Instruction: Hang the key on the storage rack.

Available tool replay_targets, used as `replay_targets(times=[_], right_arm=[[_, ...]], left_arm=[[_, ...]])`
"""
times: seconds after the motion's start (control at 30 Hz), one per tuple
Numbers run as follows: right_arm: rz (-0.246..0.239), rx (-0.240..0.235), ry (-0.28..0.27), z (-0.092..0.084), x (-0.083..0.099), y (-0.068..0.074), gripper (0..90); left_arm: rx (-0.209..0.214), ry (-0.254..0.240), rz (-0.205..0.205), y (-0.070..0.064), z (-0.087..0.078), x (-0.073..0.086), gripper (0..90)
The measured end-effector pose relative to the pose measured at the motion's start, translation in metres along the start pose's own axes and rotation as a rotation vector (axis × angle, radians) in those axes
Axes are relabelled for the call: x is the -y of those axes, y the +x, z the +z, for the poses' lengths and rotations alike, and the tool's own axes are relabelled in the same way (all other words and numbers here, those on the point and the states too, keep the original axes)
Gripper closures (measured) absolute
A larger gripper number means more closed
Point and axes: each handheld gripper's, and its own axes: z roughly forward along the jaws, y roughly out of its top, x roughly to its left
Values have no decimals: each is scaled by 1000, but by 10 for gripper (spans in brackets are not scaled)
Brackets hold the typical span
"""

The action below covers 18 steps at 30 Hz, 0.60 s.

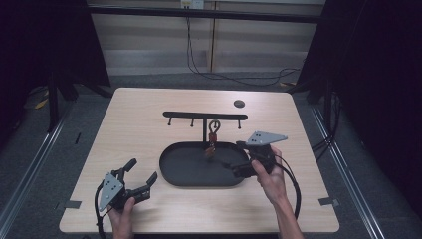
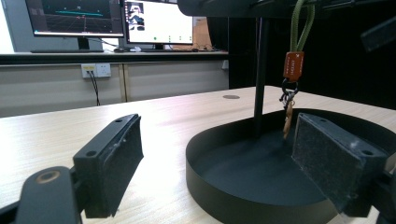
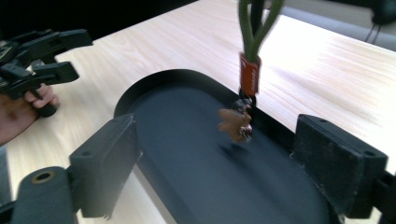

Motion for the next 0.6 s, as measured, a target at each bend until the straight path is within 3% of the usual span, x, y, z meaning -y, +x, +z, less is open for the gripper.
replay_targets(times=[0.17,0.23,0.4,0.47,0.53,0.57,0.6], right_arm=[[30,29,-75,1,26,0,142],[58,27,-142,-1,42,-3,143],[60,64,-170,1,64,-3,143],[64,119,-216,3,82,-1,141],[59,144,-229,4,87,0,139],[47,200,-233,7,97,2,139],[47,200,-233,7,97,2,139]], left_arm=[[0,0,0,0,0,0,158],[0,1,1,0,0,0,158],[0,0,0,0,0,0,158],[-1,1,1,0,0,0,158],[0,1,1,0,0,0,158],[0,1,1,0,0,0,158],[0,0,1,0,0,0,158]])
